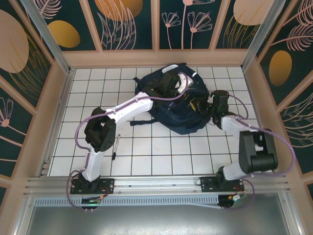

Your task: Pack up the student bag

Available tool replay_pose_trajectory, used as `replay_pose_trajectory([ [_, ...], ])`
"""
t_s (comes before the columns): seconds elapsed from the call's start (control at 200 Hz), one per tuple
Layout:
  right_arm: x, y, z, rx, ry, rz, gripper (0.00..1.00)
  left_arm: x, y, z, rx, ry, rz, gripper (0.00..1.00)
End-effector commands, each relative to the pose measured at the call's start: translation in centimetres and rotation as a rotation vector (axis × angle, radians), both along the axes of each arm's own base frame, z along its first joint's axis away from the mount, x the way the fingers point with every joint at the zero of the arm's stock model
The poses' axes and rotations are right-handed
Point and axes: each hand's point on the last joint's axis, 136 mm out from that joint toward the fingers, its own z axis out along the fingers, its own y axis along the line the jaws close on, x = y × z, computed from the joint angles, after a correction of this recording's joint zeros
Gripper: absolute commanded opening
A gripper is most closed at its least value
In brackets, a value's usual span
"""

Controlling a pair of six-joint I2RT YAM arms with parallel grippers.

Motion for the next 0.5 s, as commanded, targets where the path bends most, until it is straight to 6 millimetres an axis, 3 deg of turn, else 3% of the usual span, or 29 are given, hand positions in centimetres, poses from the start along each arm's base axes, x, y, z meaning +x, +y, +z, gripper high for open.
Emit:
replay_pose_trajectory([
  [0.0, 3.4, 0.8, 2.1, 0.054, -0.079, -0.052, 0.34, -0.1, -0.6, 7.2, -0.152, -0.106, -0.003, 0.0],
  [0.1, 2.3, 0.4, 1.7, 0.06, -0.056, -0.079, 0.46, 0.4, -0.3, 7.1, -0.161, -0.099, 0.023, 0.0],
  [0.22, -0.6, 0.3, 1.8, 0.008, -0.038, -0.028, 0.51, 1.6, 0.8, 6.5, -0.183, -0.074, 0.059, 0.0],
  [0.305, -2.5, 0.1, 2.3, -0.017, -0.044, 0.025, 0.51, 2.2, 1.4, 6.0, -0.197, -0.06, 0.067, 0.0],
  [0.435, -6.0, 0.4, 3.6, -0.245, -0.12, 0.141, 0.5, 3.4, 2.3, 5.1, -0.204, -0.034, 0.111, 0.0],
  [0.495, -8.1, 0.7, 3.7, -0.325, -0.15, 0.201, 0.5, 4.2, 3.2, 4.8, -0.206, 0.022, 0.148, 0.17],
])
